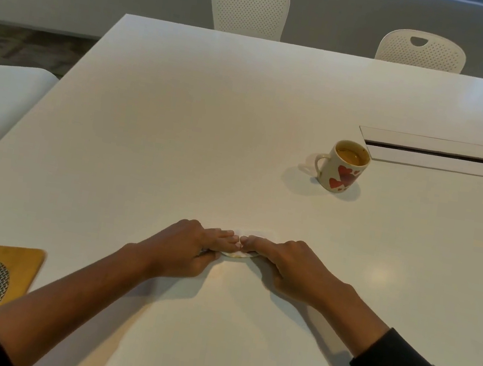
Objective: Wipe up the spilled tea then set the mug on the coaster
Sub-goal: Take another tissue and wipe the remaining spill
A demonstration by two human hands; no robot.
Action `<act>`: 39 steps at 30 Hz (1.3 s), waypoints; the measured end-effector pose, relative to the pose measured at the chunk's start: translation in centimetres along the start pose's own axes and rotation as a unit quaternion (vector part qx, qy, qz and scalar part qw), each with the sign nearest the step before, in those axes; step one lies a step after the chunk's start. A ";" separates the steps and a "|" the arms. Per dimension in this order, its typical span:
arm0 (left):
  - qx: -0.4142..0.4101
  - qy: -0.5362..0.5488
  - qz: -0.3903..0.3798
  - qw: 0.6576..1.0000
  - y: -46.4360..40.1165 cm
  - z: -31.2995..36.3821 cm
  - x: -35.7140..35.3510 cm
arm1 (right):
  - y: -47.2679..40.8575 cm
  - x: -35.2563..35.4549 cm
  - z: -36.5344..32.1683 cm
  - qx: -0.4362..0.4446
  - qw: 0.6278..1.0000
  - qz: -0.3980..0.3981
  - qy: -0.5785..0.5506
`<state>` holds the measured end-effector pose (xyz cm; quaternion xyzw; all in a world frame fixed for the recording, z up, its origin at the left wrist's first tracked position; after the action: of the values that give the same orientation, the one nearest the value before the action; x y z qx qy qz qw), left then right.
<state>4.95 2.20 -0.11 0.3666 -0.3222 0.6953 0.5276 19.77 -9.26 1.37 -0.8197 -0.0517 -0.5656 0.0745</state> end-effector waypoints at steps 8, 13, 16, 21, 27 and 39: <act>0.004 -0.022 -0.015 1.000 1.7 2.5 -1.4 | 2.5 -0.4 -1.9 -0.025 0.999 -0.016 0.036; 0.010 -0.015 -0.060 0.998 2.8 3.8 -1.6 | 3.5 -0.5 -4.0 -0.016 0.998 -0.035 0.059; 0.033 0.024 -0.119 0.992 3.7 4.5 -1.3 | 3.8 -0.2 -4.9 -0.021 0.998 -0.059 0.017; 0.090 0.175 -0.140 0.970 5.6 6.3 0.4 | 4.3 -0.1 -5.1 -0.124 0.940 -0.139 -0.285; 0.171 0.291 0.026 0.941 7.5 6.8 3.5 | 4.3 0.9 -4.8 -0.204 0.865 -0.053 -0.455; 0.284 0.231 0.300 0.881 10.7 9.8 3.9 | 0.8 -0.9 -7.9 -0.264 0.730 0.085 -0.625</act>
<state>-4.44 -6.55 7.65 0.2155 -0.0742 0.9471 0.2259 12.32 -11.52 3.25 -0.9757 0.1344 0.0921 -0.1462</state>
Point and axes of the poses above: each hand's wrist, its own y-axis away from the middle knuckle, its own x-axis out of the back of the hand, z = x × y, the point moved 7 cm from there along -y, towards the middle knuckle, and after that the axes turned 2 degrees about -z, right-handed, at the moved point
